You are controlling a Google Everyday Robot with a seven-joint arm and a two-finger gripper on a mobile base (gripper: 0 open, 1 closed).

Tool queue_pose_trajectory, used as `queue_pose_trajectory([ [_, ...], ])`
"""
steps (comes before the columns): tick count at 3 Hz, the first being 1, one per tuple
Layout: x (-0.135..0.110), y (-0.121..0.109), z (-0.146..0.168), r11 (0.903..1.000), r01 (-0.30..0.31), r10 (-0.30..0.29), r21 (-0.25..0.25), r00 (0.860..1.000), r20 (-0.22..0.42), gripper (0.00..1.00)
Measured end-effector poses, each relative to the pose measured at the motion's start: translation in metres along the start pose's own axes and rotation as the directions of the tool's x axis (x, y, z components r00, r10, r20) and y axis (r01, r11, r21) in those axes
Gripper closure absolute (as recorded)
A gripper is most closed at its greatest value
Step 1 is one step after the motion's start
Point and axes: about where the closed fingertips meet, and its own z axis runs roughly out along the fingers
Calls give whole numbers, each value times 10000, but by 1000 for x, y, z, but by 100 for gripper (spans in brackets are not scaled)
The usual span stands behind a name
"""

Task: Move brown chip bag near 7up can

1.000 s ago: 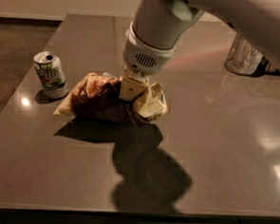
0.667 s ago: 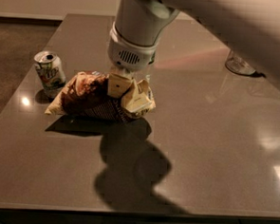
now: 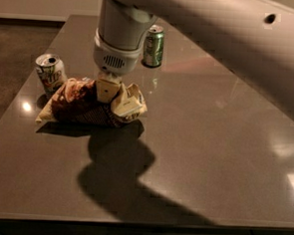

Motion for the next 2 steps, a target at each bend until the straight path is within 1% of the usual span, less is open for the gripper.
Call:
queue_pose_trajectory([
  [2,-1,1,1,10000,34,-34,-2,10000,1,12],
])
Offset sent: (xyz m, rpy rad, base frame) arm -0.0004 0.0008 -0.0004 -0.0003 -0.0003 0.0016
